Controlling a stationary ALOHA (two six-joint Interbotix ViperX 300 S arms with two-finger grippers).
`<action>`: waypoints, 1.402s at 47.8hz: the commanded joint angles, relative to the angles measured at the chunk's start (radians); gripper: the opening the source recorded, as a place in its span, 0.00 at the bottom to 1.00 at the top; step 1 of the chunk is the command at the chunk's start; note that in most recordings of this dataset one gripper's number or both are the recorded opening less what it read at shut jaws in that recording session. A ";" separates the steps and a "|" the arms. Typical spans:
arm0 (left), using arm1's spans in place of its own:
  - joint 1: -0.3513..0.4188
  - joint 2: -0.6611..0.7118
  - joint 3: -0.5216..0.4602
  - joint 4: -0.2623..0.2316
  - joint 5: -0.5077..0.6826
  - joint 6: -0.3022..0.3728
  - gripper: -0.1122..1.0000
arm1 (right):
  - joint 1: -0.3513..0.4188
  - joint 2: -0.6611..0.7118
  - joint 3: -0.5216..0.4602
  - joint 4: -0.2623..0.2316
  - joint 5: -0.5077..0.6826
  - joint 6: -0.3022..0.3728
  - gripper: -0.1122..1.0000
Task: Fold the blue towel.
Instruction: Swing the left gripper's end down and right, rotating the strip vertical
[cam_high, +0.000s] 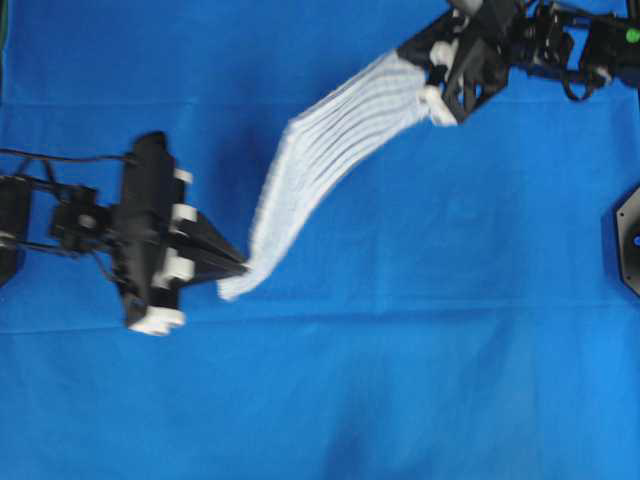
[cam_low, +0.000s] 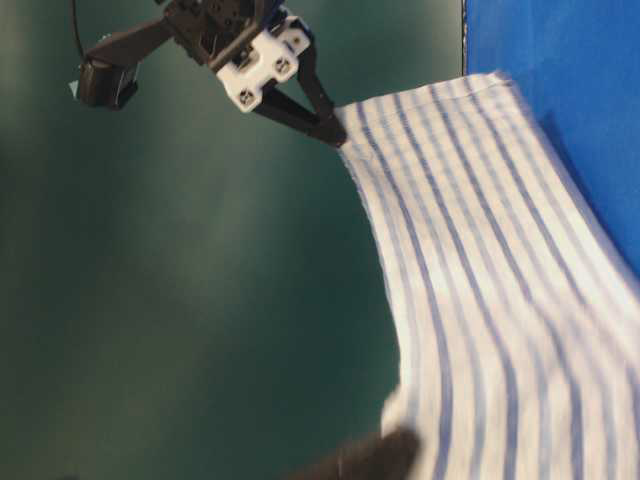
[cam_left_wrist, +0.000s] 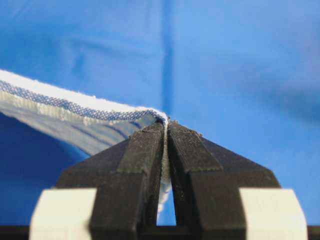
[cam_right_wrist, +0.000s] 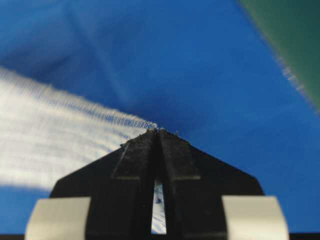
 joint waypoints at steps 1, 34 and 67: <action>-0.017 0.061 -0.101 -0.002 -0.008 0.002 0.11 | -0.023 0.008 -0.049 -0.012 -0.011 -0.002 0.12; -0.038 0.356 -0.436 0.000 0.000 0.006 0.11 | -0.071 0.107 -0.179 -0.052 -0.003 -0.002 0.12; -0.038 0.595 -0.680 0.002 -0.041 0.092 0.11 | -0.097 0.040 -0.067 -0.052 0.026 0.002 0.12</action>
